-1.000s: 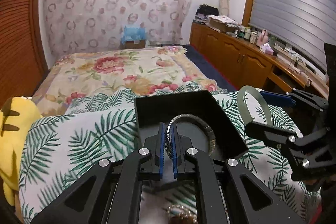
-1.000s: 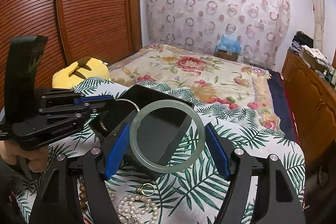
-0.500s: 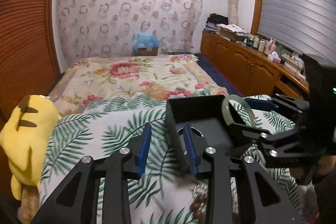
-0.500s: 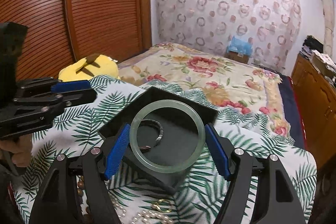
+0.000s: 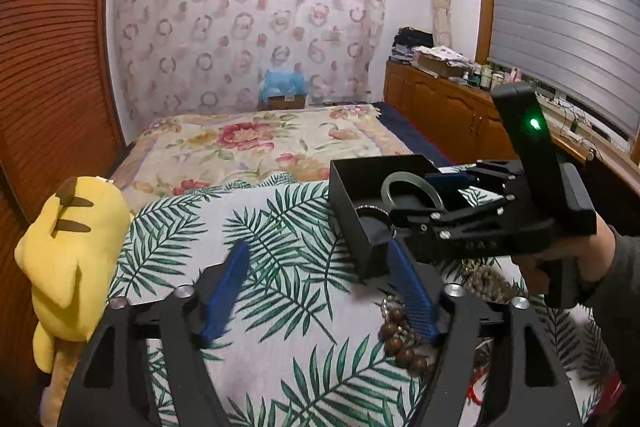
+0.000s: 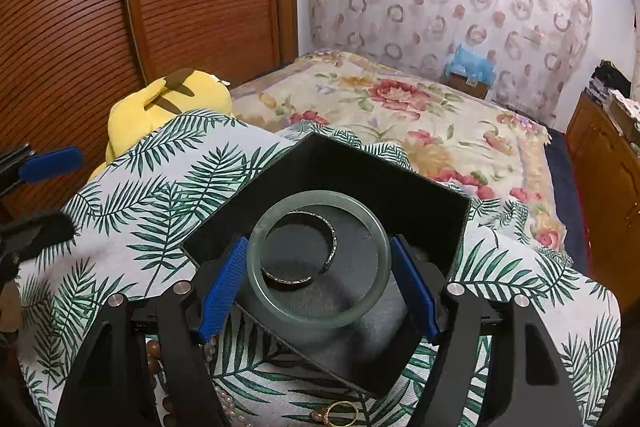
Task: Organize jewelry
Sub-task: 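Release the jade bangle into the black box with the right gripper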
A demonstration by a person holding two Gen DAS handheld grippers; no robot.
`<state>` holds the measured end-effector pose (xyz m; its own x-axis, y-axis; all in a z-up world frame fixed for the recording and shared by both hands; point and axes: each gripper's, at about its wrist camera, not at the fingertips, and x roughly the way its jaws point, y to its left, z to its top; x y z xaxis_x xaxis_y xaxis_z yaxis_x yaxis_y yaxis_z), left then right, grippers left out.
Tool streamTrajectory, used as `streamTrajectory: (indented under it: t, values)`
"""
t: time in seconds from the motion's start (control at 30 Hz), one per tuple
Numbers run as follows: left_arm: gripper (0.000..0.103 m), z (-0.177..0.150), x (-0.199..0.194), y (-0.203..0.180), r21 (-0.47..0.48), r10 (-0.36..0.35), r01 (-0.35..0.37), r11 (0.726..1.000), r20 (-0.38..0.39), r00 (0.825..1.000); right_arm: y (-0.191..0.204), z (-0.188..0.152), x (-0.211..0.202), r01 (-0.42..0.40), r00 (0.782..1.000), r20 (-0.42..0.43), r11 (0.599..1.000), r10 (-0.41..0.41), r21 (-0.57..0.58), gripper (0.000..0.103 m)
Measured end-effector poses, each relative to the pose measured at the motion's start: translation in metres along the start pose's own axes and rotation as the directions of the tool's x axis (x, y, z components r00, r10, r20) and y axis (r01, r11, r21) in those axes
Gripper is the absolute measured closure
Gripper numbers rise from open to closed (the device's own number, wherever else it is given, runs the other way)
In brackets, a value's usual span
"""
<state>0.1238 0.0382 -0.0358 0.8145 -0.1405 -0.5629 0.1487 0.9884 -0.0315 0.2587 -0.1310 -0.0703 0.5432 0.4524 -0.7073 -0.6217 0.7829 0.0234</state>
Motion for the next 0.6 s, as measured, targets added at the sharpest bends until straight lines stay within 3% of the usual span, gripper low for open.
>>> streamTrajectory:
  t: [0.1, 0.37, 0.43, 0.6]
  values:
    - [0.018, -0.004, -0.005, -0.001, 0.002, 0.012, -0.012, 1.000, 0.003, 1.000, 0.001, 0.000, -0.001, 0.002, 1.000, 0.004, 1.000, -0.002, -0.004, 0.028]
    - [0.017, -0.016, -0.016, 0.001, -0.017, 0.006, -0.006, 1.000, -0.016, 1.000, 0.002, -0.007, -0.031, 0.021, 0.998, 0.058, 1.000, -0.021, 0.001, 0.024]
    - [0.009, -0.021, -0.019, -0.001, -0.019, 0.006, -0.007, 1.000, -0.020, 1.000, 0.004, -0.017, -0.049, 0.026, 0.997, 0.076, 1.000, -0.026, -0.003, 0.024]
    - [0.008, -0.033, -0.025, -0.009, -0.016, 0.004, -0.004, 1.000, -0.020, 1.000, 0.007, -0.048, -0.083, 0.038, 0.995, 0.090, 0.999, -0.039, 0.014, 0.024]
